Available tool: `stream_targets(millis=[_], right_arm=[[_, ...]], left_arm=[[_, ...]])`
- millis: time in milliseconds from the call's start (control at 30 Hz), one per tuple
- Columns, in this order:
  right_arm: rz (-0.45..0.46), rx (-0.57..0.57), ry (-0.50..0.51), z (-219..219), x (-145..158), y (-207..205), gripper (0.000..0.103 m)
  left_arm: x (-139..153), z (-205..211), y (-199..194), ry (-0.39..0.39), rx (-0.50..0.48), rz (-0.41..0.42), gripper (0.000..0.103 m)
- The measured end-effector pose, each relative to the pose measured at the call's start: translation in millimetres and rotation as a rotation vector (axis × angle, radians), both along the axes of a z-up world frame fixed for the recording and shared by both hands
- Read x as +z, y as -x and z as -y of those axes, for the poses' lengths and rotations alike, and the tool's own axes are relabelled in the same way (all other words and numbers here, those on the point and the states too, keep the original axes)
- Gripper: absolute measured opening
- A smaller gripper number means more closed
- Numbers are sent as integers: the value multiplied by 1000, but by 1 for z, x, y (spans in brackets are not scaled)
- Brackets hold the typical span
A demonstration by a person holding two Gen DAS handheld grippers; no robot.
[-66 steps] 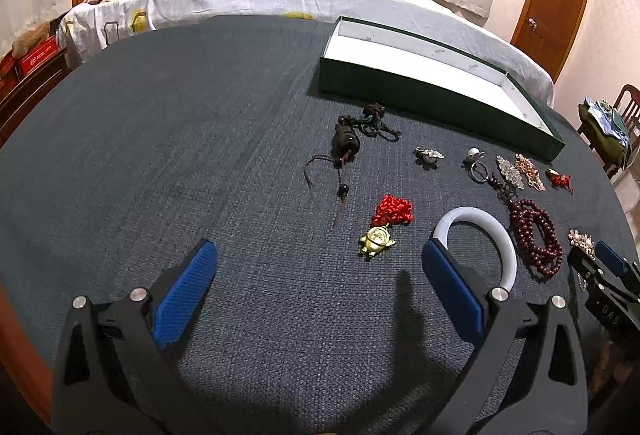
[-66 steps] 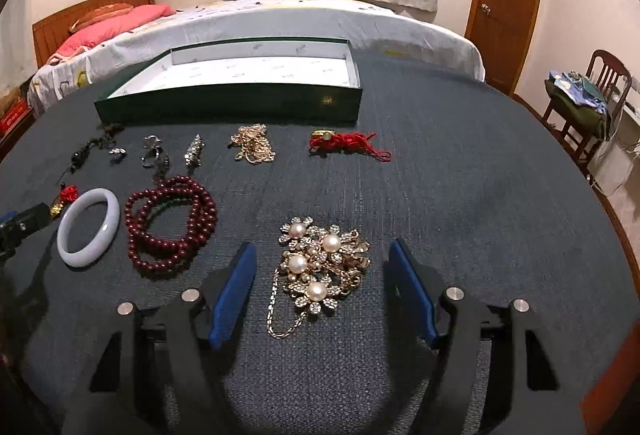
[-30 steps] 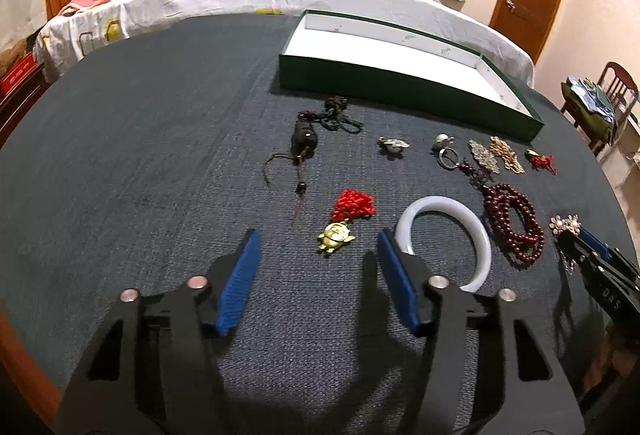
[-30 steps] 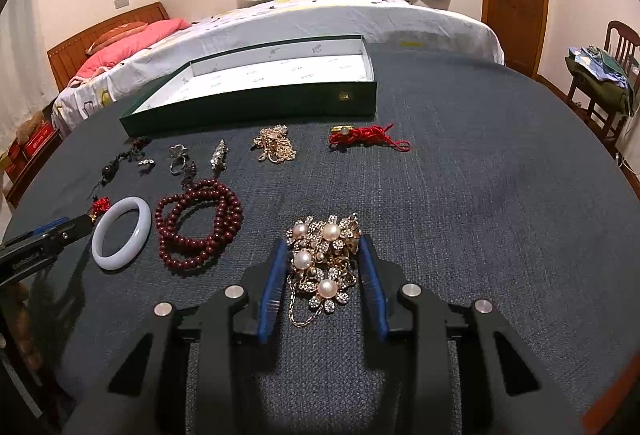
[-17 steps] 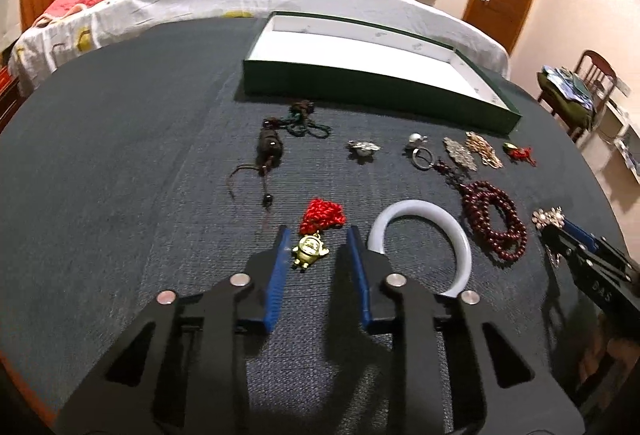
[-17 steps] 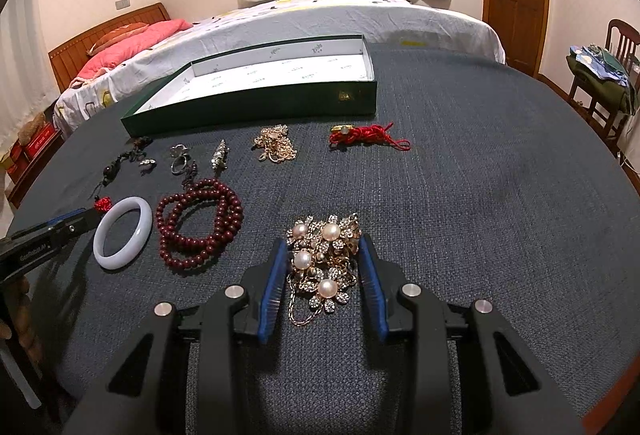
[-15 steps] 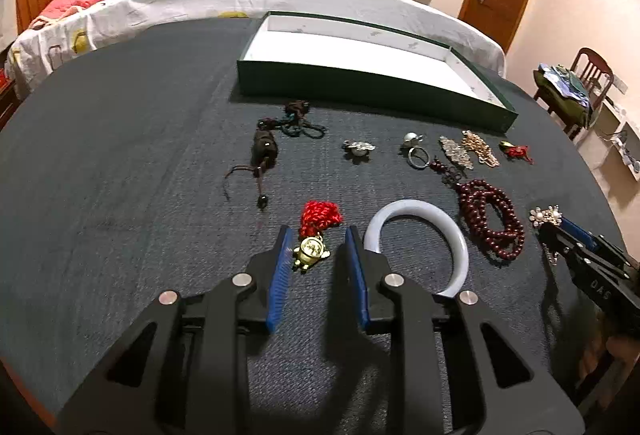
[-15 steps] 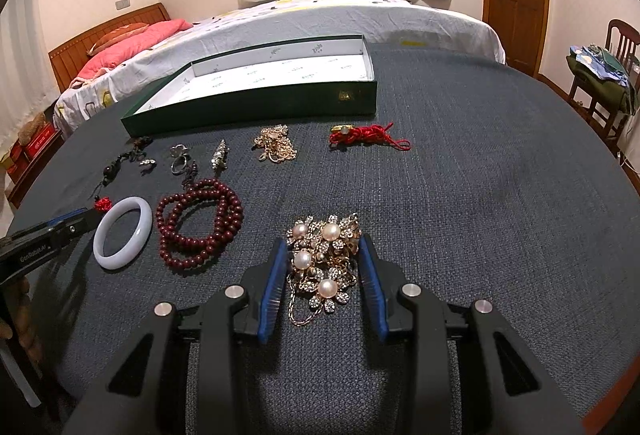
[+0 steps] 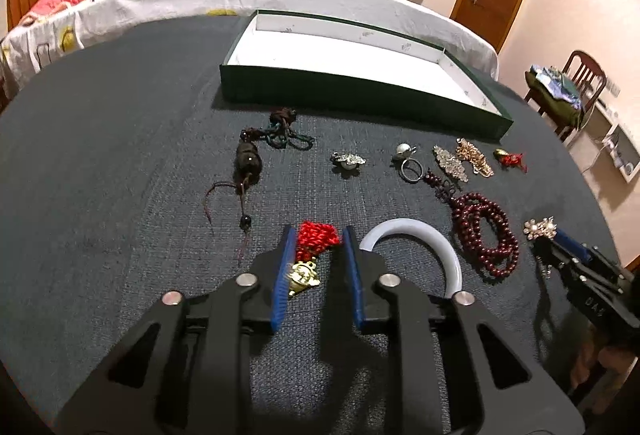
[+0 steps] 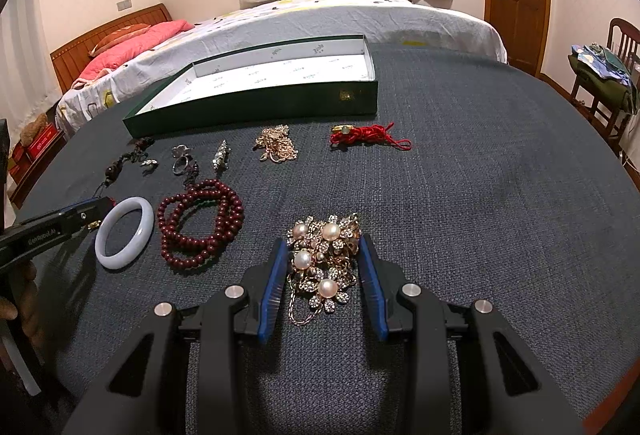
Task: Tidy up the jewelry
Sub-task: 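Close the right tool on the pearl brooch while the left tool grasps the red tassel charm, then carry both items into the green box and open both tools to release them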
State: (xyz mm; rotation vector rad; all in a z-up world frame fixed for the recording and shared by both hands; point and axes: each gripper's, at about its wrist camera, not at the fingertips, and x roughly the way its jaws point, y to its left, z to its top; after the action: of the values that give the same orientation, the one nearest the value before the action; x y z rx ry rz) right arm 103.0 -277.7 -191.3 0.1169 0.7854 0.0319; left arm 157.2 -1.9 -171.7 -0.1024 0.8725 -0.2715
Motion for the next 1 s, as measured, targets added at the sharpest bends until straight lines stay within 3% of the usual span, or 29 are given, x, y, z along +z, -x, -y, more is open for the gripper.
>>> stream_targets(millis=[167,333,600,900,1000], right_arm=[[1,1,-5,0,0,0,37],[7,9,-9,-1,1,1,36],[32,23,-12,-1,7,3,28],[36,25,-14,0,6,4,27],[43,31,-26,1,9,5,20]], left_arm=[[-1,-8,-1,56,9,-16,13],[0,-2,2,10,11,-8,12],[4,-5,3,8,29,8,12],[5,-4,6,0,29,14,12],[5,-4,6,0,29,15,12]])
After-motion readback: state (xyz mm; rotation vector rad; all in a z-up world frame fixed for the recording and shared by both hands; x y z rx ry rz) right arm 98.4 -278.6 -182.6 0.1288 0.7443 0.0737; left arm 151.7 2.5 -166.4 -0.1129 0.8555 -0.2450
